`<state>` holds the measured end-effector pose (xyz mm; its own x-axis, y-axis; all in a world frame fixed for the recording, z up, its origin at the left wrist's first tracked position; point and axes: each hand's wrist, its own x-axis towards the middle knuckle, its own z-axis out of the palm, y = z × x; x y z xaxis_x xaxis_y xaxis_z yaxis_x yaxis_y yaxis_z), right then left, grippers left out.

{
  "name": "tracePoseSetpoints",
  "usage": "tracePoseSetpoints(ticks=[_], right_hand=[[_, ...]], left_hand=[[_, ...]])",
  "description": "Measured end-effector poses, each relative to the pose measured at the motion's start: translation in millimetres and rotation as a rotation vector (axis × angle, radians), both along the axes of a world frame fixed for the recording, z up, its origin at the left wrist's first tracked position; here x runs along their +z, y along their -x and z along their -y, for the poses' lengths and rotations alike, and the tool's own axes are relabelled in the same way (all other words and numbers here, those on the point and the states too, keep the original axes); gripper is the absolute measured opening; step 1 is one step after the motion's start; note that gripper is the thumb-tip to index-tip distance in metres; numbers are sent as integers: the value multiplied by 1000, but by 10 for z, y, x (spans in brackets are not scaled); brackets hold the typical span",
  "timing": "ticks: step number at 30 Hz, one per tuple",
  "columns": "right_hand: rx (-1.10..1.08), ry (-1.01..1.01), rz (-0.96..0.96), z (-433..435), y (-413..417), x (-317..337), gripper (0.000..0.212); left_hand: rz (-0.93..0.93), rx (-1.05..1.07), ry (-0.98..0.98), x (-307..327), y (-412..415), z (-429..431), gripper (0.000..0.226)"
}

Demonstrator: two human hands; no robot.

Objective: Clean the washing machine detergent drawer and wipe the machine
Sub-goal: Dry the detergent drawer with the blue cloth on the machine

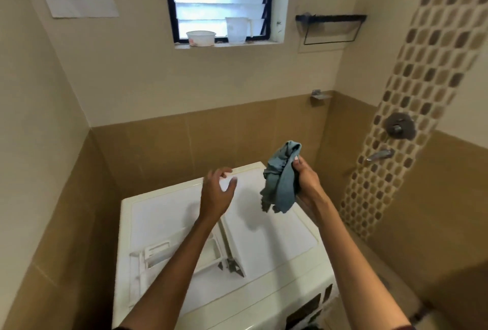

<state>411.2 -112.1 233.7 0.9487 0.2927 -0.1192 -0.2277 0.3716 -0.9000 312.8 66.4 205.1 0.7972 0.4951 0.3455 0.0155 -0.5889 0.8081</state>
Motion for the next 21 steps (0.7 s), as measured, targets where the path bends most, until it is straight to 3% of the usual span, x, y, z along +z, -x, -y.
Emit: tracePoseSetpoints(ticks=[7, 14, 18, 19, 21], right_hand=[[70, -117, -138, 610, 153, 249, 43], [199, -170, 49, 1217, 155, 272, 65], [218, -35, 46, 1499, -41, 254, 83], [194, -8, 40, 1582, -90, 265, 81], [156, -2, -5, 1741, -178, 292, 55]], left_hand=[[-73, -535, 190, 628, -327, 796, 37], [-55, -658, 118, 636, -461, 1461, 73], [27, -632, -15, 649, -570, 1781, 34], [66, -598, -19, 663, -620, 1858, 24], [110, -526, -13, 681, -729, 1965, 14]])
